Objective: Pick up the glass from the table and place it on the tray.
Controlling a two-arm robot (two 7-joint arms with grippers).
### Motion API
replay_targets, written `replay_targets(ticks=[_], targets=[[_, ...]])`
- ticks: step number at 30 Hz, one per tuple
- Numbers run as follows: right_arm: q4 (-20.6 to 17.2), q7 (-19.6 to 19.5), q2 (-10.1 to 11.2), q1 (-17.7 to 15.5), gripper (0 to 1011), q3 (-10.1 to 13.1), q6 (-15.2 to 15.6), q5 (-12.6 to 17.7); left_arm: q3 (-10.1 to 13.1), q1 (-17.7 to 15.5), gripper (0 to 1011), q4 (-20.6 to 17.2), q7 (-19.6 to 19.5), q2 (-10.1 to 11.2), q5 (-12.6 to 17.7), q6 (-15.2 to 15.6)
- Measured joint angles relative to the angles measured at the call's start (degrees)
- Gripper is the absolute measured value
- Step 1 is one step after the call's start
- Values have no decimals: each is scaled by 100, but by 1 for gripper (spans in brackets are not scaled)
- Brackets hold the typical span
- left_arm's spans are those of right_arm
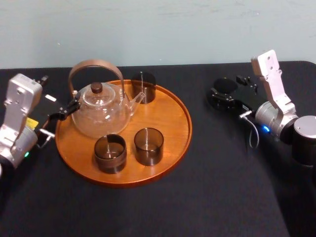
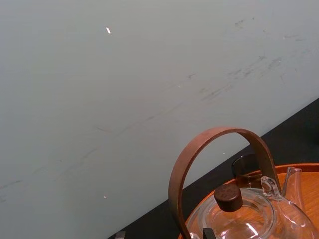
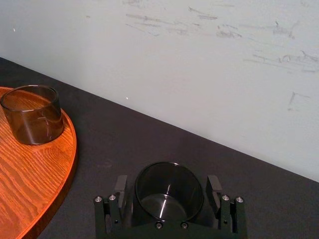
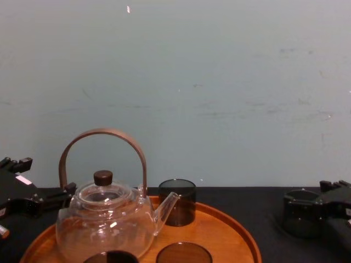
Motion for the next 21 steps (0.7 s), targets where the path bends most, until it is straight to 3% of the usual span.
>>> replay_targets(ticks=[3, 9, 21], targets=[[-10, -2, 2, -8, 995, 2, 3, 1, 0, 0, 1010, 0, 0, 0, 0, 0], [-23, -5, 4, -15, 863, 5, 10, 2, 0, 0, 1009, 0, 0, 0, 0, 0], [-35, -10, 10, -24, 504, 10, 20, 7, 0, 0, 1009, 0, 0, 0, -1, 0]])
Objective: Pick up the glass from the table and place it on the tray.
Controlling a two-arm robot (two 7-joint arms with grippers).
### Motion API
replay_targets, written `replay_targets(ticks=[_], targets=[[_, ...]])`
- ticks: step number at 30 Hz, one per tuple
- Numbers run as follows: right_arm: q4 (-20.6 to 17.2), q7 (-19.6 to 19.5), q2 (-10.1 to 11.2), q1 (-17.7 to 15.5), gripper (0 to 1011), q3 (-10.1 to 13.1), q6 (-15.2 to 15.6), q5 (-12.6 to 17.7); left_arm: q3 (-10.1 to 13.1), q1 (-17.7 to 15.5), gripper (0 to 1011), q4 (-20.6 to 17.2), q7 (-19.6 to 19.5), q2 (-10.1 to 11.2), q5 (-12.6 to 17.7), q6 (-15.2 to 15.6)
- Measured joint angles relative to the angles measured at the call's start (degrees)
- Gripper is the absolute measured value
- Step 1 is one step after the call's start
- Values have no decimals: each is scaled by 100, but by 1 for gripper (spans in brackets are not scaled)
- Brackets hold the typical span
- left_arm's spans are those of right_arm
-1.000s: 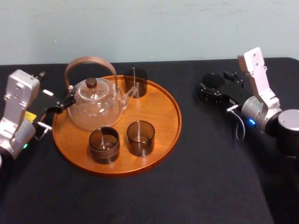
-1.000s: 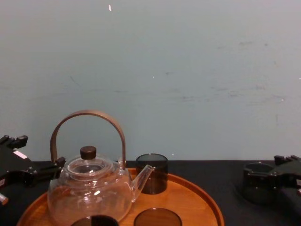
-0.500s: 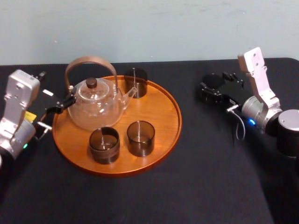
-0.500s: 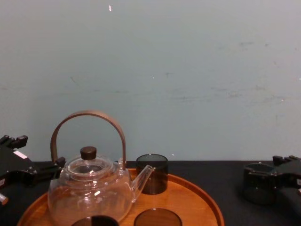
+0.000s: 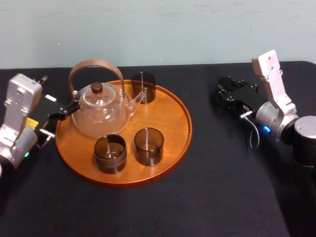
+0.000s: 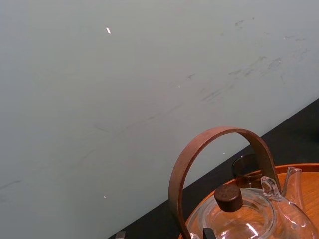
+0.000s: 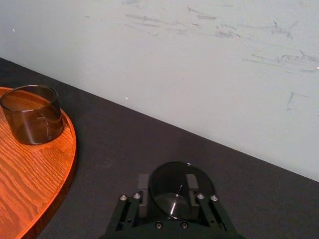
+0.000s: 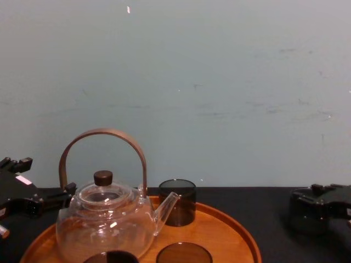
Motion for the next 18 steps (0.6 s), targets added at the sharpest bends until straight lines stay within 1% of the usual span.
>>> replay_targets(ticks=[2, 4, 5, 6, 9, 13, 14, 15, 16, 17, 18], targets=[[-2, -1, 0, -1, 416, 0, 1, 1, 0, 0, 1009, 0, 0, 0, 0, 0], [-2, -1, 0, -2, 358, 0, 2, 2, 0, 0, 1010, 0, 0, 0, 0, 0], [-2, -1, 0, -3, 313, 0, 2, 3, 0, 0, 1010, 0, 0, 0, 0, 0], [-4, -1, 0, -3, 300, 0, 3, 3, 0, 0, 1010, 0, 0, 0, 0, 0], [-5, -1, 0, -4, 194, 0, 4, 4, 0, 0, 1009, 0, 0, 0, 0, 0], [-7, -1, 0, -5, 79, 0, 4, 4, 0, 0, 1009, 0, 0, 0, 0, 0], [-7, -1, 0, -5, 79, 0, 4, 4, 0, 0, 1009, 0, 0, 0, 0, 0], [-7, -1, 0, -5, 31, 0, 4, 4, 0, 0, 1009, 0, 0, 0, 0, 0], [-7, -1, 0, -5, 14, 0, 4, 4, 0, 0, 1010, 0, 0, 0, 1, 0], [-7, -1, 1, -5, 34, 0, 4, 4, 0, 0, 1010, 0, 0, 0, 0, 0], [-7, -1, 0, -5, 75, 0, 4, 4, 0, 0, 1010, 0, 0, 0, 0, 0]])
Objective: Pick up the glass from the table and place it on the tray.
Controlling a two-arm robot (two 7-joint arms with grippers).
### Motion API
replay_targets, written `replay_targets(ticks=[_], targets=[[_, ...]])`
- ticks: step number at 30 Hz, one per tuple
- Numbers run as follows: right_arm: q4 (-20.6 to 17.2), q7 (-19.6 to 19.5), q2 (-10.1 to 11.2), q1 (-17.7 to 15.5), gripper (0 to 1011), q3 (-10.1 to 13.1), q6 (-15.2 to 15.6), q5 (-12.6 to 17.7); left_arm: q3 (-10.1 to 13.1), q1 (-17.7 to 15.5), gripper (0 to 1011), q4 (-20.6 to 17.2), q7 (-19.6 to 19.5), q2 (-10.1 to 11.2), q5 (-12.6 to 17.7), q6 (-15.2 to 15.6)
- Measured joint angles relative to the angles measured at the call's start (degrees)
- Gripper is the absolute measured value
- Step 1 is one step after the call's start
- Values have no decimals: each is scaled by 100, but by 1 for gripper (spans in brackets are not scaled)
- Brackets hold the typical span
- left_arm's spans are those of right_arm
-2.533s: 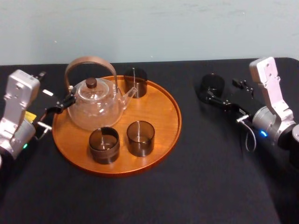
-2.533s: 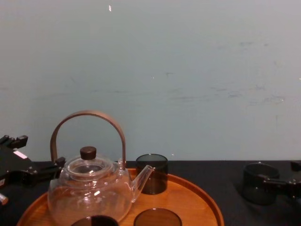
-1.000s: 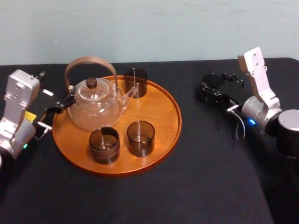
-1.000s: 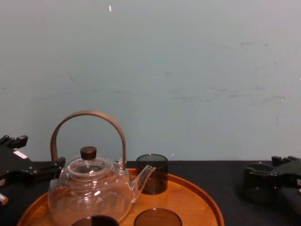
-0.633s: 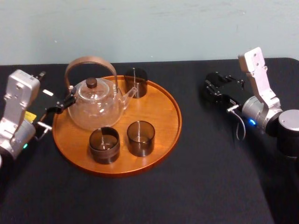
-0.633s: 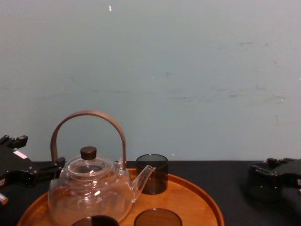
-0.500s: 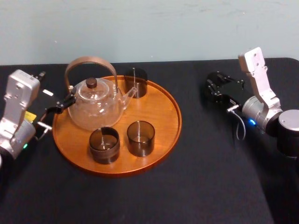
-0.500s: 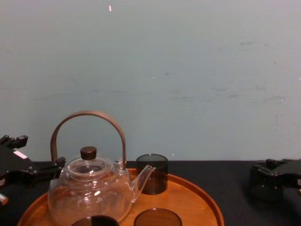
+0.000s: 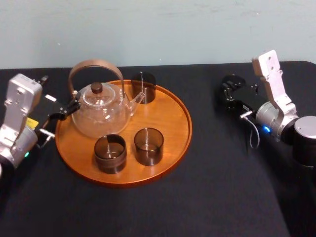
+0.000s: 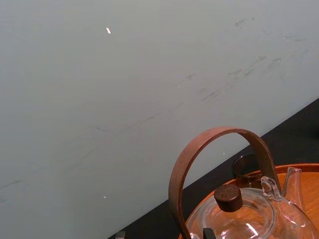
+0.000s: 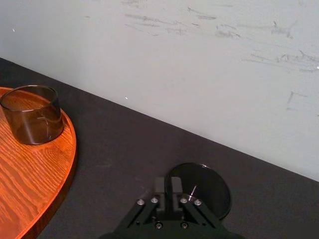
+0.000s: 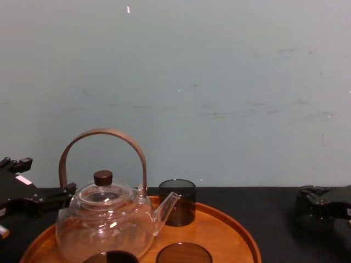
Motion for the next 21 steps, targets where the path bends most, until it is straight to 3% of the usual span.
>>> replay_targets(ticks=[8, 21], targets=[[0, 0, 0, 0, 298, 0, 0, 0, 0, 0, 1010, 0, 0, 0, 0, 0], [0, 0, 0, 0, 744, 0, -1, 0, 0, 0, 1009, 0, 0, 0, 0, 0]])
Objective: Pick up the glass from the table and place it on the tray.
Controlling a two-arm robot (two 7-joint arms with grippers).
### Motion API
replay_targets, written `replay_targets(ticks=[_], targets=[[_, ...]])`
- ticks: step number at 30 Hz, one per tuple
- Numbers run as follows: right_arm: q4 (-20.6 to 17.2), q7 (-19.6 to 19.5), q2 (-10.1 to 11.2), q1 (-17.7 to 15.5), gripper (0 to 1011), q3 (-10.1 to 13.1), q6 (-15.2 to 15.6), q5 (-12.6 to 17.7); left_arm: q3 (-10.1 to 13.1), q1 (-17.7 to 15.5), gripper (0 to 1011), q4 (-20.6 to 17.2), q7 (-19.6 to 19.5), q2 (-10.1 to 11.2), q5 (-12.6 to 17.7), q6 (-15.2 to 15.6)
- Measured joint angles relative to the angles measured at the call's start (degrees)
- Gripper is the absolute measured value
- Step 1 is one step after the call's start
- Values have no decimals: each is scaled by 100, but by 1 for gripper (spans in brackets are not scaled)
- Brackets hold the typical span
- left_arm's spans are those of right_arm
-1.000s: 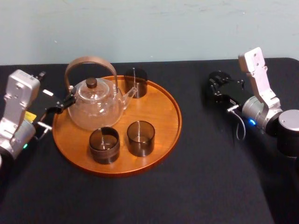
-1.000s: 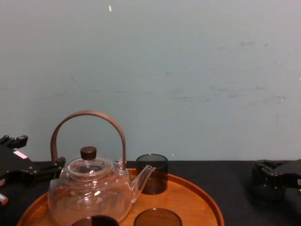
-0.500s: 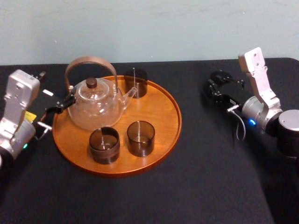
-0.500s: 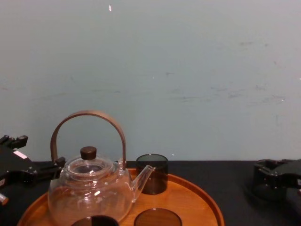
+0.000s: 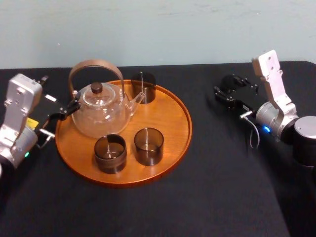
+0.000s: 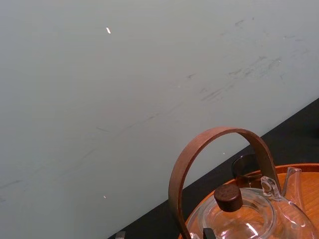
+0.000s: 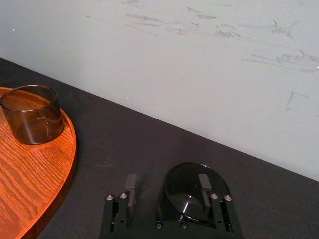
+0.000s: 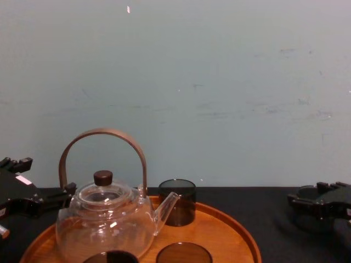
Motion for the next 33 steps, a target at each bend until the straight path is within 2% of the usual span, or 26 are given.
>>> replay_targets(ticks=[5, 10, 15, 21, 33], targets=[[-55, -2, 22, -73, 891, 55, -36, 39, 0, 0, 1010, 0, 0, 0, 0, 0], [-371, 0, 144, -362, 1008, 238, -114, 189, 0, 0, 1010, 0, 0, 0, 0, 0], [-619, 34, 222, -578, 1009, 382, -153, 352, 0, 0, 1009, 0, 0, 0, 0, 0], [-648, 109, 250, -645, 1009, 487, -183, 531, 0, 0, 1010, 0, 0, 0, 0, 0], [-151, 317, 181, -418, 1009, 464, -186, 841, 0, 0, 1010, 0, 0, 0, 0, 0]])
